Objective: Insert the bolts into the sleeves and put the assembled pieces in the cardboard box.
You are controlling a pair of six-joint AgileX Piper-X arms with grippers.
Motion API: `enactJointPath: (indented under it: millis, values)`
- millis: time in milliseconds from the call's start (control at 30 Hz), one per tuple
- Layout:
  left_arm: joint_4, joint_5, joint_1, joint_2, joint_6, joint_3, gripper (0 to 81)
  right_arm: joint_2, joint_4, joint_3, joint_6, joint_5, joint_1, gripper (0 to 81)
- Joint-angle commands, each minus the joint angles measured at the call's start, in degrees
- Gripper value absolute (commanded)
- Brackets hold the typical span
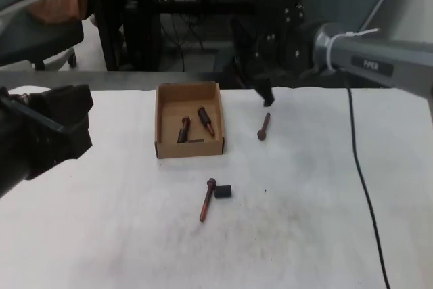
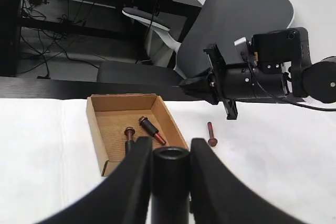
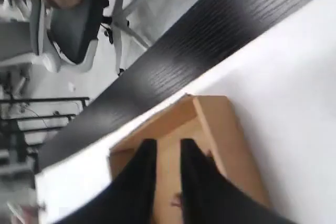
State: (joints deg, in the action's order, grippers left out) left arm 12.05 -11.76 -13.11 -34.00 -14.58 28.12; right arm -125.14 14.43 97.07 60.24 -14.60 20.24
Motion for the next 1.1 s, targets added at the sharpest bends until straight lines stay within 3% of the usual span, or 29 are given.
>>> enactJointPath:
  millis: [0, 33, 67, 133, 233, 300, 400, 467, 533, 567, 767, 967, 1067]
  values:
    - [-0.7, 0.0, -0.1, 0.5, 0.1, 0.1, 1.8, 0.3, 5.2, 1.9, -15.2, -7.8, -2.1, 50.8]
    - [-0.7, -0.2, -0.1, 0.5, 0.1, 0.1, 1.8, 0.3, 5.6, 2.4, -20.1, -10.7, -2.9, 66.8]
    - [-0.6, -0.4, -0.1, 0.5, 0.1, 0.1, 1.8, 0.3, 5.7, 2.7, -23.2, -12.7, -3.5, 70.0]
    - [0.3, -0.3, -0.1, 0.5, 0.1, 0.1, 1.8, 0.8, 5.9, 3.5, -30.8, -18.4, -4.9, 70.0]
    - [2.5, -0.3, -0.1, 0.5, 0.1, 0.1, 1.8, 1.4, 7.8, 5.9, -43.5, -26.0, -7.2, 58.9]
    - [3.7, -0.3, -0.1, 0.5, 0.1, 0.1, 1.8, 1.8, 12.4, 8.5, -54.4, -27.3, -8.0, 57.8]
    - [4.9, -0.3, -0.1, 0.5, 0.1, 0.1, 1.8, 2.1, 24.6, 13.5, -83.5, -23.8, -8.3, 59.2]
    - [5.2, -0.3, -0.1, 0.5, 0.1, 0.1, 1.8, 2.1, 34.7, 16.8, -106.2, -15.0, -8.1, 63.4]
    - [5.2, -0.3, -0.1, 0.5, 0.1, 0.1, 1.8, 2.1, 41.2, 18.1, -128.1, -1.0, -7.5, 66.9]
    - [5.2, -0.3, -0.1, 0.5, 0.1, 0.1, 1.8, 2.1, 42.4, 18.3, -134.2, 3.2, -7.4, 66.8]
    - [5.2, -0.1, -0.1, 0.3, 0.0, 0.1, 1.8, 1.5, 43.3, 18.1, -154.7, 9.0, -7.9, 66.5]
    - [5.4, -0.1, -0.1, 0.3, 0.0, -1.8, 1.8, 1.5, 44.4, 17.4, -164.4, 7.8, -5.7, 66.5]
    - [1.3, 0.0, -0.1, 0.3, 0.0, -4.1, 1.8, 1.5, 43.9, 15.2, -164.9, 7.8, -4.0, 66.5]
